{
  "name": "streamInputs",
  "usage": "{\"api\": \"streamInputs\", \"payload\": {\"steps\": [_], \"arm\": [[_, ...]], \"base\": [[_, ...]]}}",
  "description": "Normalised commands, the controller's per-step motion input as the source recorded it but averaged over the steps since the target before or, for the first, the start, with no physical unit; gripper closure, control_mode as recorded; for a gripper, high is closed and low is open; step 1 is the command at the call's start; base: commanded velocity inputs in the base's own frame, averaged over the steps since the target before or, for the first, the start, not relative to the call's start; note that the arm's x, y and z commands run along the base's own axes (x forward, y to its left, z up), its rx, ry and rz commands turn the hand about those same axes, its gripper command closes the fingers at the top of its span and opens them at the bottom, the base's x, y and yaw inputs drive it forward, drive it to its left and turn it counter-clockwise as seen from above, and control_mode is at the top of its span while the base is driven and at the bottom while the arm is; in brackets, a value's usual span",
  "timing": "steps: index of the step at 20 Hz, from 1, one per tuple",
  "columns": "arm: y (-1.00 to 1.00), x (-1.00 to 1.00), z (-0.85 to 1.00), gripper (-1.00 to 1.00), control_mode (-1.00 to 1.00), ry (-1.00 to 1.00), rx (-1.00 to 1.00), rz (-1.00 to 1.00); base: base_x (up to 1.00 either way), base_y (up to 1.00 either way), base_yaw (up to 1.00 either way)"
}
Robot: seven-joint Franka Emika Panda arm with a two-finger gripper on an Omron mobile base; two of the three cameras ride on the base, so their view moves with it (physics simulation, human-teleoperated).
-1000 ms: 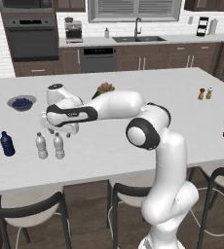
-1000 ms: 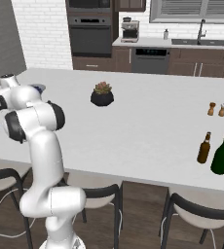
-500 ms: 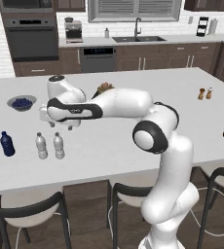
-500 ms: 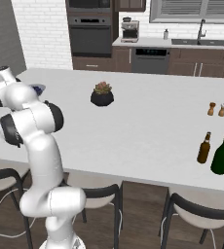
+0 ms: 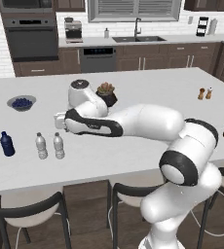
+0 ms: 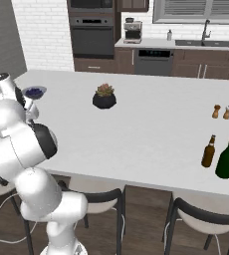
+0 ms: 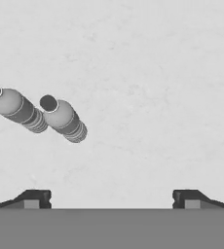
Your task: Move the plastic bottles in the middle to the plastics group, and the glass bottles in the middle to the glass group.
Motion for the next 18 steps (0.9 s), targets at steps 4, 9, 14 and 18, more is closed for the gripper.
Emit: {"api": "streamInputs", "payload": {"steps": [4,9,14,18], "arm": [[-0.73,-0.57,0.22,-1.00,-1.00,-0.03,-0.06,0.46],[-0.71,-0.73,0.19,-1.00,-1.00,0.00,-0.07,0.40],[-0.75,-0.69,0.16,-1.00,-1.00,0.03,-0.05,0.19],[-0.88,-0.57,0.20,-1.00,-1.00,0.08,-0.04,0.00]], "base": [[0.00,0.00,0.00],[0.00,0.00,0.00],[0.00,0.00,0.00],[0.00,0.00,0.00]]}}
